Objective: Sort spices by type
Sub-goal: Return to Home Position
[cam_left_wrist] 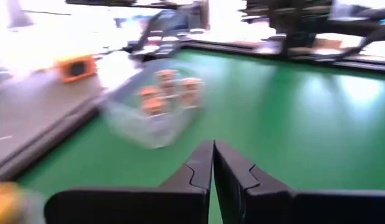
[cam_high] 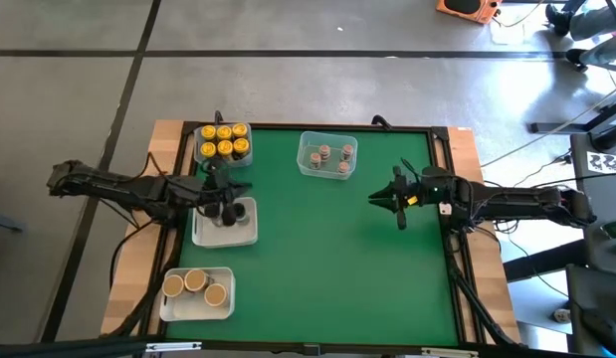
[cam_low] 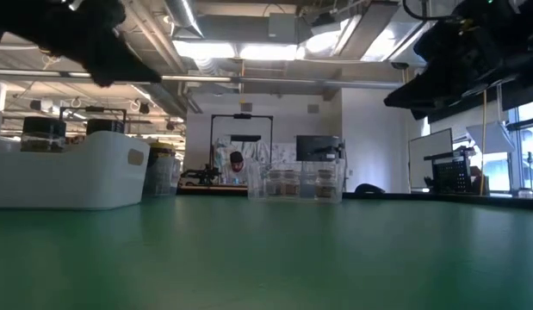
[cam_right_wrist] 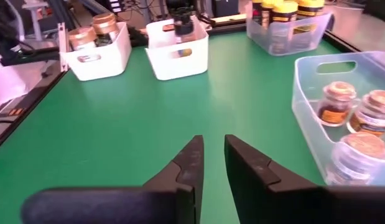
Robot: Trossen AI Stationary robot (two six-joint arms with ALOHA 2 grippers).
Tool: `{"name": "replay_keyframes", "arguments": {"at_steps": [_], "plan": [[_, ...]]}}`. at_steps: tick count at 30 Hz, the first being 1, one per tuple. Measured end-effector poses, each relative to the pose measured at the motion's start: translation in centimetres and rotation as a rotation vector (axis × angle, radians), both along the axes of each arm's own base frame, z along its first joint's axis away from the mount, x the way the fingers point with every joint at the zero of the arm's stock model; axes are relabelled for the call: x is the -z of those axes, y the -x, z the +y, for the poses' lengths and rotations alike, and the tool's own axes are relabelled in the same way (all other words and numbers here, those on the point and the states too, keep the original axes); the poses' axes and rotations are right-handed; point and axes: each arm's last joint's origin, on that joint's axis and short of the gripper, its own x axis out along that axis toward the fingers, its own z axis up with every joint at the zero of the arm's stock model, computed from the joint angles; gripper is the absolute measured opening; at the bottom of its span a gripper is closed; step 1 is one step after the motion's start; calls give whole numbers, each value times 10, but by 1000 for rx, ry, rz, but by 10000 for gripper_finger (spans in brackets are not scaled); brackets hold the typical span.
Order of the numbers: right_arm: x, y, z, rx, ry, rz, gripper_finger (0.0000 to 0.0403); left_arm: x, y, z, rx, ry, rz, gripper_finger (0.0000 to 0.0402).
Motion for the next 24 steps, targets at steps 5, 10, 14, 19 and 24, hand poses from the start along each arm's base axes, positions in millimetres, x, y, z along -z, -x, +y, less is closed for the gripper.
{"name": "replay_keyframes", "arguments": {"at_steps": [5,10,14,19,24], "plan": [[0,2,-10,39,-11,-7,64,13,11,9,-141,11,25,15],[0,5,-17,78,-26,-10,64,28,17,10,-105,-104,86,9],[9,10,-22,110,-57,-4,64,35,27,11,-77,-100,37,8],[18,18,-23,253,-117,-18,64,44,39,9,9,-59,-49,13],[24,29,-17,384,-116,-54,64,47,48,9,15,-42,-134,9]]}}
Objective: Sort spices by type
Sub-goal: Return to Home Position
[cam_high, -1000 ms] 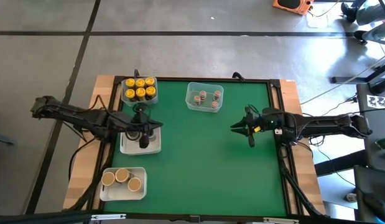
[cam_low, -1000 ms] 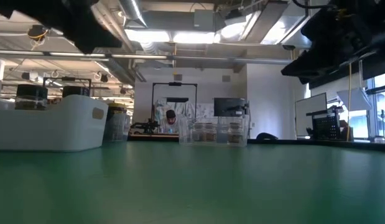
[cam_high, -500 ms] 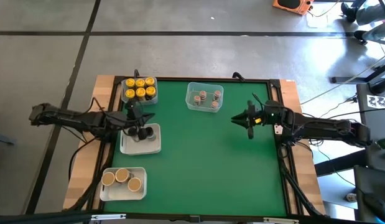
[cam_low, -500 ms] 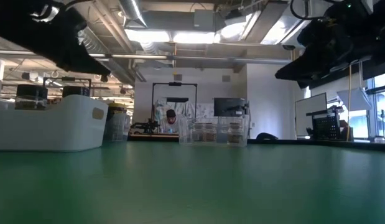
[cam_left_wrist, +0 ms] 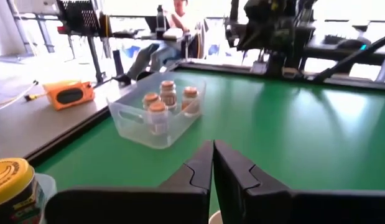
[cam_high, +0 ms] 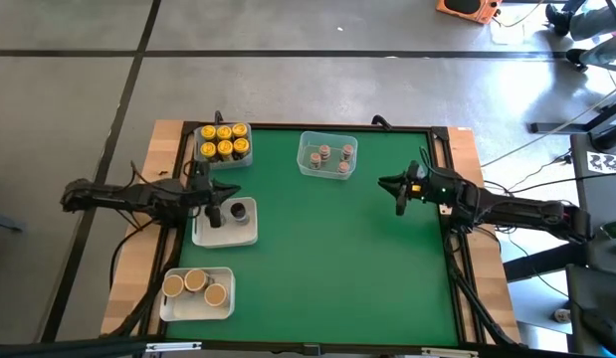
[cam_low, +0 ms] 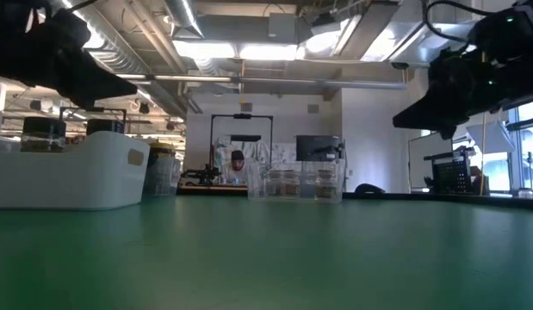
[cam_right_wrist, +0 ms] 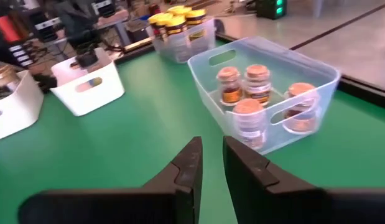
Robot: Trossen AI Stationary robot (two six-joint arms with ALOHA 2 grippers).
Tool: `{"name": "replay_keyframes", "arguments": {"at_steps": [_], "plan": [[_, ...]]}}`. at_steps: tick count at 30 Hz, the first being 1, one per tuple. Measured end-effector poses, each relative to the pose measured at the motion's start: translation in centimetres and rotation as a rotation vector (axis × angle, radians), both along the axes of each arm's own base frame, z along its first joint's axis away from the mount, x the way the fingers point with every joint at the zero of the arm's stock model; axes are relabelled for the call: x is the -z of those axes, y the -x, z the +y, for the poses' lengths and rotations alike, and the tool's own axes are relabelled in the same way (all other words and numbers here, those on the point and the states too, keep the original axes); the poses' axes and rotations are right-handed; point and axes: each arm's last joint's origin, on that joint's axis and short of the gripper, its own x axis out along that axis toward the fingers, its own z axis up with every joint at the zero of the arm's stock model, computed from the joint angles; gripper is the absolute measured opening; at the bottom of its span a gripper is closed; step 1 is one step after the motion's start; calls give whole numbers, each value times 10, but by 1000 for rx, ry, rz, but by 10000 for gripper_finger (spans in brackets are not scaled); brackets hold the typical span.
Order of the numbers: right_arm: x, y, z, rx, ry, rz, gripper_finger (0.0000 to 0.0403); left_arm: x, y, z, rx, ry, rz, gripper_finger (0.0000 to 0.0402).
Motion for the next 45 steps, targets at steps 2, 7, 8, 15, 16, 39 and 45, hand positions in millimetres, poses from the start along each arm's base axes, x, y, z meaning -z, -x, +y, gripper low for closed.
{"name": "replay_keyframes", "arguments": {"at_steps": [2,7,8,15,16,39,45], "plan": [[1,3,3,10,5,-5,64,1,2,0,9,-1,-25,7],[5,11,11,-24,15,-30,64,5,6,-1,49,3,-56,6],[7,12,12,-30,16,-40,64,7,6,-1,58,4,-59,6],[19,22,15,-11,0,-78,64,6,8,-2,109,22,-92,6],[19,23,15,-10,1,-89,64,6,8,-3,109,23,-93,6],[18,27,17,-41,62,-137,64,12,3,-5,356,-3,-168,6],[17,28,15,5,70,-142,64,12,3,-4,347,-2,-167,6]]}}
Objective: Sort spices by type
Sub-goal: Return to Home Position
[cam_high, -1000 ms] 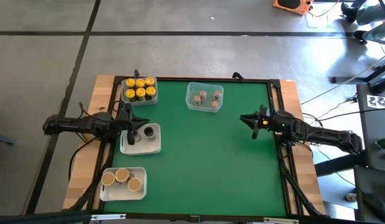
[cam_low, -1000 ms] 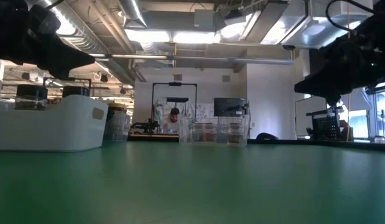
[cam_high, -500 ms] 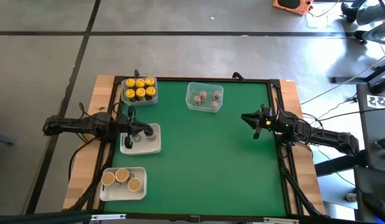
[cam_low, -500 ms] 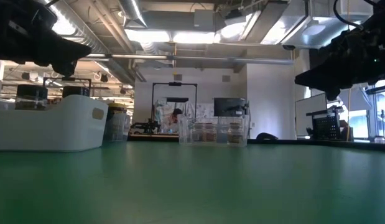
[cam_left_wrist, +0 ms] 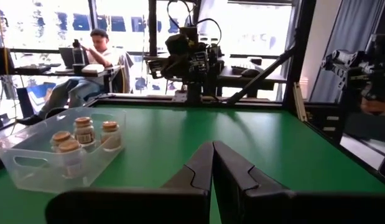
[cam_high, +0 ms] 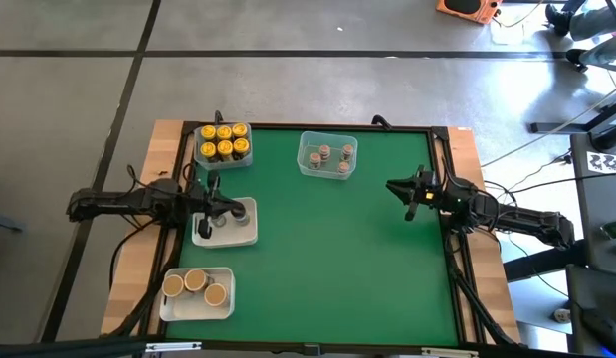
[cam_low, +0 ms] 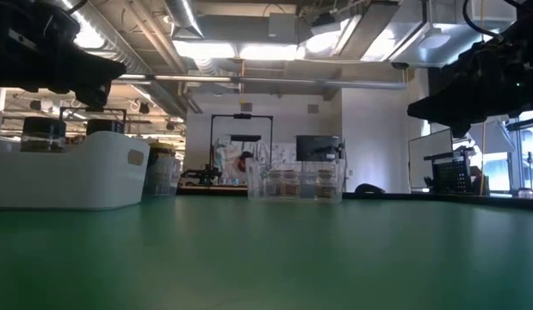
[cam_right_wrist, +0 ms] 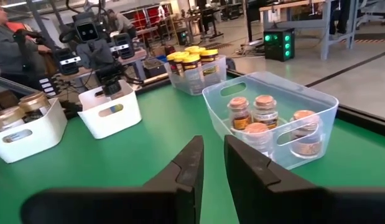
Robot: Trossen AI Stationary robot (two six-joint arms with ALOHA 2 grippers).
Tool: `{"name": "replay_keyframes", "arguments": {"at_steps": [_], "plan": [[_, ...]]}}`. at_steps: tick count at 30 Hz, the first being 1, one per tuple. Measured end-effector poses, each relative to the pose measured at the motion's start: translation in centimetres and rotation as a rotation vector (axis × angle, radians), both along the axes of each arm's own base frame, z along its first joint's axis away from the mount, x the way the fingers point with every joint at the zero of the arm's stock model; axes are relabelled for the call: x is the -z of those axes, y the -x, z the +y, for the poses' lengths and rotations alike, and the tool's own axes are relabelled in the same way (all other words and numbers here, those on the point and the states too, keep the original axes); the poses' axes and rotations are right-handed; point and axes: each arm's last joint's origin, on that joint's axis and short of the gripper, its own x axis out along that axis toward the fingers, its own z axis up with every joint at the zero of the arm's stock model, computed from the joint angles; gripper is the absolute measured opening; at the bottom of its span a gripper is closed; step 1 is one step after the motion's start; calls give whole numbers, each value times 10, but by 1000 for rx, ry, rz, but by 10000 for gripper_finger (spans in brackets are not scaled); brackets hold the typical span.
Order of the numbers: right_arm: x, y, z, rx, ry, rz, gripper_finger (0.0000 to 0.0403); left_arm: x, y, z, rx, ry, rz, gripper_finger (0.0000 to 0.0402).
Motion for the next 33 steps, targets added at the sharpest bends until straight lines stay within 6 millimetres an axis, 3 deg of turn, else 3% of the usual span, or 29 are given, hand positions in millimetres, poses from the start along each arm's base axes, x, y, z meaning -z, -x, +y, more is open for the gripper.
{"name": "replay_keyframes", "arguments": {"at_steps": [33], "plan": [[-2,-1,1,-60,51,-4,64,0,0,0,-1,2,1,6]]}}
